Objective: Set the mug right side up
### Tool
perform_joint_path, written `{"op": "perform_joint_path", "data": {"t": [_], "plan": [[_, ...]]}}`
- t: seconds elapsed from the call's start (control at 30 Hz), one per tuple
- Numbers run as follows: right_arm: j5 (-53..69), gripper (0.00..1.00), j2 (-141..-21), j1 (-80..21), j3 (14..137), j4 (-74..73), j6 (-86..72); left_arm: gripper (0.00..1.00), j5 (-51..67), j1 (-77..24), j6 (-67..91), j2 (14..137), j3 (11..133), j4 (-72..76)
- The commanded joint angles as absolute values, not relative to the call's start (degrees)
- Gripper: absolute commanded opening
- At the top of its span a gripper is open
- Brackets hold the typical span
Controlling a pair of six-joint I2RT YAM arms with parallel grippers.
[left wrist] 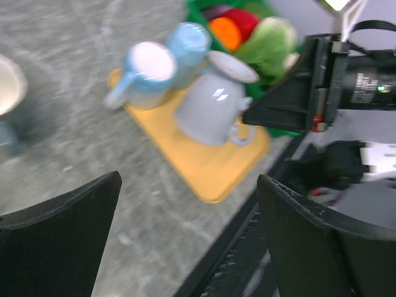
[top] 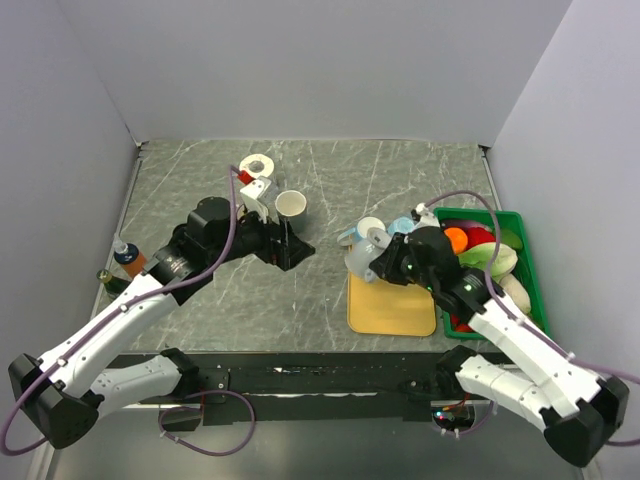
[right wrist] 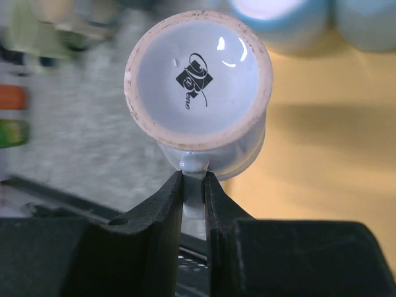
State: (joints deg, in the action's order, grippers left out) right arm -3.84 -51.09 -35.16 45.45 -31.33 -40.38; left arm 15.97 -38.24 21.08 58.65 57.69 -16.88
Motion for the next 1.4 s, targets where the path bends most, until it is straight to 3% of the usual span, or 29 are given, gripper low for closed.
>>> {"op": "perform_joint_path", "data": {"t": [0.0, 0.43, 0.7, 0.97, 1.23, 1.37], "plan": [[3.9, 0.0, -45.2, -35.7, 48.4, -19.1, -42.1, 0.96, 28.0, -38.5, 29.0, 57.4, 55.6, -6.8], [11.7, 0.0, -40.6, -35.9, 37.6, 11.0, -56.6, 0.96, 31.0, -39.4, 43.1, 55.5, 51.5, 0.8], [10.5, 0.0, -42.9, -36.0, 36.5, 17.3, -64.0, 0.96, 27.5, -40.3, 52.9, 54.4, 50.5, 0.4], [9.1, 0.0, -44.2, -36.1, 38.8, 8.5, -63.6, 0.96, 25.3, -40.4, 51.2, 55.1, 50.4, -2.9], [-7.1, 0.0, -41.0, -36.1, 41.9, -18.4, -52.2, 0.96, 25.4, -40.5, 48.9, 57.0, 50.5, -3.4], [-13.4, 0.0, -42.7, -36.1, 40.3, -22.2, -47.7, 0.96, 25.3, -40.5, 47.9, 57.9, 51.0, -4.0]]}}
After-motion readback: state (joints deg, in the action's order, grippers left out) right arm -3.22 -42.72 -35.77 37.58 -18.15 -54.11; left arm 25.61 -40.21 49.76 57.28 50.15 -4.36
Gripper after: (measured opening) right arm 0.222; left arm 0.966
